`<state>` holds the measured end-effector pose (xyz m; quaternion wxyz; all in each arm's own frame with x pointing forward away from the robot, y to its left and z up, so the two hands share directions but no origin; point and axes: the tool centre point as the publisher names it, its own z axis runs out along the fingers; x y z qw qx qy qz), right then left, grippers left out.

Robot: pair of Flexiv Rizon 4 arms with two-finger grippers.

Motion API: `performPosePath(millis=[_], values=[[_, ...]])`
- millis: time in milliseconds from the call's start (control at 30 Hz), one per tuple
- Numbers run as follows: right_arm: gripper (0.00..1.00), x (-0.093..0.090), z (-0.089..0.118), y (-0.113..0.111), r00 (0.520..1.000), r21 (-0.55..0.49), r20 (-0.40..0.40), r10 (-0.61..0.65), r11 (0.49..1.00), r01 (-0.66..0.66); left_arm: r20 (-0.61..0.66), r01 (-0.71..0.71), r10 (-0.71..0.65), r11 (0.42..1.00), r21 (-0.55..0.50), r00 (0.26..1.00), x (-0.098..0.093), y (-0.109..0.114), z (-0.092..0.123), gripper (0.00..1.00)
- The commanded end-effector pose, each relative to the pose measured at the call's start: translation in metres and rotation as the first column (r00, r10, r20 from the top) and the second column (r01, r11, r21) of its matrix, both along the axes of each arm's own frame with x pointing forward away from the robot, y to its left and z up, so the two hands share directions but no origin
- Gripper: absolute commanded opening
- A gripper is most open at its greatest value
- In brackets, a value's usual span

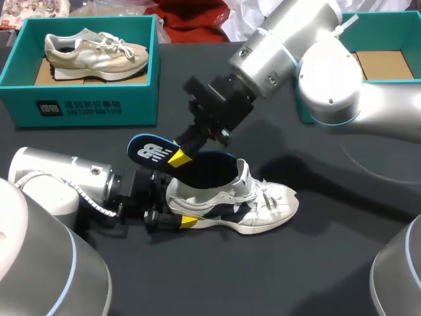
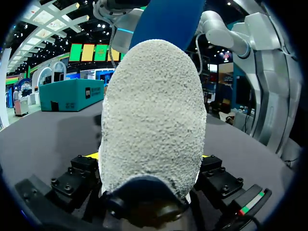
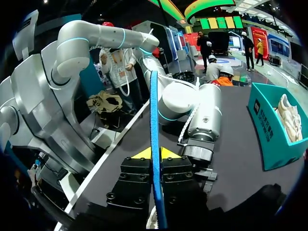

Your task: Take the shoe out of the shoebox, open the shoe tongue, remove and reinsert the insole, then place the shoe into the shoebox

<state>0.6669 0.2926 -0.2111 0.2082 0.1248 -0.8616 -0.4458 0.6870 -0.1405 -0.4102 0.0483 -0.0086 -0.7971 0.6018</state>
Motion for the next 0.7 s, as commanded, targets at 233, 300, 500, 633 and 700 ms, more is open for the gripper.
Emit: performPosePath(millis=[233,300,500,633,700], values=[[0.0,-0.002,0.019,-0.001,0.997,0.114,-0.008,-0.082,0.99,0.082,0.0,0.0,0.0,1.0,0.001,1.0,0.001,0.0,-0.003,0.0],[0.0,-0.002,0.031,-0.005,0.996,0.144,-0.012,-0.093,0.985,0.093,0.0,0.0,0.0,1.0,0.001,1.0,0.001,0.0,-0.003,0.0],[0.0,-0.005,0.065,-0.032,0.964,0.248,-0.169,-0.203,0.938,0.241,0.0,0.0,0.0,1.0,0.001,1.0,0.001,0.0,-0.003,0.0],[0.0,-0.005,0.065,-0.032,0.964,0.248,-0.169,-0.203,0.938,0.241,0.0,0.0,0.0,1.0,0.001,1.0,0.001,0.0,-0.003,0.0],[0.0,-0.005,0.065,-0.032,0.964,0.248,-0.169,-0.203,0.938,0.241,0.0,0.0,0.0,1.0,0.001,1.0,0.001,0.0,-0.003,0.0]])
